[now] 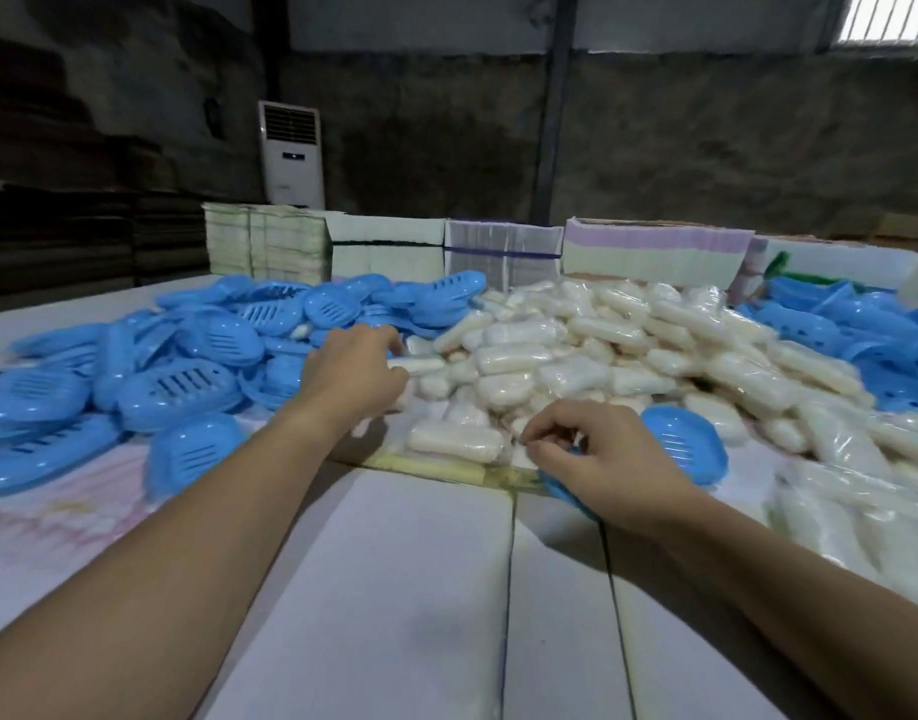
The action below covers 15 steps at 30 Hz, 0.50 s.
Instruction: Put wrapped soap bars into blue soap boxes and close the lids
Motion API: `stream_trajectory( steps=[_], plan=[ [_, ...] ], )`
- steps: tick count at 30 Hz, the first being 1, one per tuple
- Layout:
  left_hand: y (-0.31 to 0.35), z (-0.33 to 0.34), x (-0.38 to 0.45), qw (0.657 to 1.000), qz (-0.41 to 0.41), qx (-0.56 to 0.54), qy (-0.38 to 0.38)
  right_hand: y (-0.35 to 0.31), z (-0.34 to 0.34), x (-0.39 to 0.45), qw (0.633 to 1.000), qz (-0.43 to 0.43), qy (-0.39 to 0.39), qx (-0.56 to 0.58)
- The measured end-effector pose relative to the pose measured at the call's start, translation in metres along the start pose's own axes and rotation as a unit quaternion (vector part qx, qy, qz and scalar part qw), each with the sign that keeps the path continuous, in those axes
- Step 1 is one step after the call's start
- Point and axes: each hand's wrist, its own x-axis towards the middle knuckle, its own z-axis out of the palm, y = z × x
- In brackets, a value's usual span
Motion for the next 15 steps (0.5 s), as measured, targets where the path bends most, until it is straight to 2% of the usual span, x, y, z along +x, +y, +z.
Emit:
stream_trajectory(
  steps=[3,7,12,15],
  plan=[
    [-0.035,-0.003,0.01,0.988,-0.097,0.111,-0.043,0.0,-0.001,-0.001,1.0,-0.009,-0.006,-0.001],
    [-0.052,0.004,0.017,0.981,-0.151,0.106,-0.061,0.001,-0.003,-0.002,1.0,-0.012,-0.013,0.004],
    [-0.055,0.007,0.018,0.987,-0.13,0.053,0.075,0.003,-0.005,-0.002,1.0,-0.009,-0.009,0.012],
    [-0.05,0.009,0.018,0.992,-0.068,0.0,0.11,0.005,-0.005,-0.002,1.0,-0.006,-0.003,0.011]
  ],
)
